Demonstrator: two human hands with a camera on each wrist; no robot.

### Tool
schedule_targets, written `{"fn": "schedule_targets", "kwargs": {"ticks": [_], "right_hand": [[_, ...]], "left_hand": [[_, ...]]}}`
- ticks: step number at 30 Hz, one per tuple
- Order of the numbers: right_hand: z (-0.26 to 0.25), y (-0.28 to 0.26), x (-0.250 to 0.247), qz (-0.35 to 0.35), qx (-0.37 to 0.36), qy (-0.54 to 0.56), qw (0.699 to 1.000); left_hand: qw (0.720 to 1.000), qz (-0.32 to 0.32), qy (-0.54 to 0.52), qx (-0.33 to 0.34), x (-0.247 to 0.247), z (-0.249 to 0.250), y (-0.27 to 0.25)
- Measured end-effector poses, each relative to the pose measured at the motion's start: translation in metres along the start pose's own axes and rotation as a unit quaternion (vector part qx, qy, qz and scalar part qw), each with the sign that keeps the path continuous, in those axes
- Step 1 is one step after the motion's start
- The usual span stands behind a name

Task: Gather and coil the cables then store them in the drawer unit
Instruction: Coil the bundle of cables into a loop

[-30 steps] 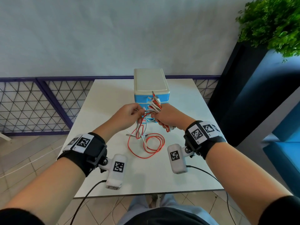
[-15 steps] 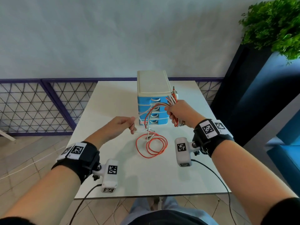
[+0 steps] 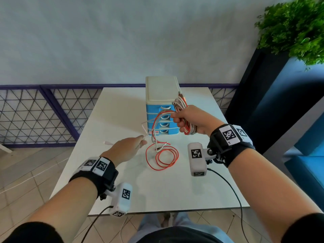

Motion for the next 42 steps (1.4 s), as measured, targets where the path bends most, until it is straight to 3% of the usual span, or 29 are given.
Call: {"fn": "schedule_targets", "kwargs": {"ticks": [3,6,9,13,17,19,21,24,26,30,32,35,36,39,42], "right_hand": [[-0.004,-0.007,0.024,-0.073,0.02,0.047,0.996],[-0.005,-0.011,0.032,-0.104,0.027,0.003,0.994],[-0.006,-0.01,0.027,-0.081,0.006,-0.089,0.993],[-0.011,-0.007,0.021,-0.053,-0.025,-0.174,0.983],[-0.014,-0.006,0.023,-0.066,-0.033,-0.225,0.972],[-0.014,-0.006,0.028,-0.084,-0.036,-0.238,0.967],[-0.013,-0.007,0.035,-0.113,-0.039,-0.241,0.963],[-0.015,-0.011,0.041,-0.148,-0.054,-0.208,0.965],[-0.018,-0.012,0.035,-0.138,-0.061,-0.183,0.972],[-0.018,-0.008,0.01,-0.08,-0.068,-0.127,0.986],[-0.015,-0.006,0.001,-0.05,-0.073,-0.114,0.99],[-0.008,-0.001,-0.006,-0.003,-0.079,-0.093,0.993],[-0.006,0.001,-0.006,0.007,-0.083,-0.087,0.993],[0.002,0.006,-0.001,0.015,-0.096,-0.09,0.991],[0.003,0.004,0.006,0.015,-0.109,-0.094,0.99]], "left_hand": [[0.998,0.033,0.047,-0.028,0.002,-0.004,0.001],[0.995,-0.021,-0.074,-0.067,0.013,-0.02,0.01],[0.986,-0.057,-0.143,-0.064,0.017,-0.025,0.011],[0.991,0.031,-0.131,-0.014,-0.007,-0.019,0.008],[0.966,0.161,-0.202,0.018,-0.048,-0.007,0.0],[0.952,0.183,-0.24,0.041,-0.061,0.008,-0.003],[0.952,0.122,-0.275,0.063,-0.063,0.027,-0.003],[0.943,-0.044,-0.316,0.091,-0.049,0.056,-0.002],[0.933,-0.091,-0.341,0.077,-0.04,0.06,-0.004],[0.868,-0.149,-0.472,0.025,-0.028,0.05,-0.009],[0.816,-0.212,-0.538,0.007,-0.024,0.052,-0.015],[0.716,-0.265,-0.646,-0.012,-0.027,0.062,-0.021],[0.703,-0.262,-0.661,-0.005,-0.03,0.066,-0.022],[0.713,-0.213,-0.668,0.03,-0.038,0.081,-0.021],[0.78,-0.129,-0.61,0.044,-0.041,0.09,-0.019]]}}
Point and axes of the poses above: each hand's wrist, its own y-axis towards the middle knuckle, its own x-axis out of the palm, z = x × y, the point moved 8 cm from there along y, towards the middle knuckle, and after that the axes turned 9 degrees about -x, right-handed, at the moved point
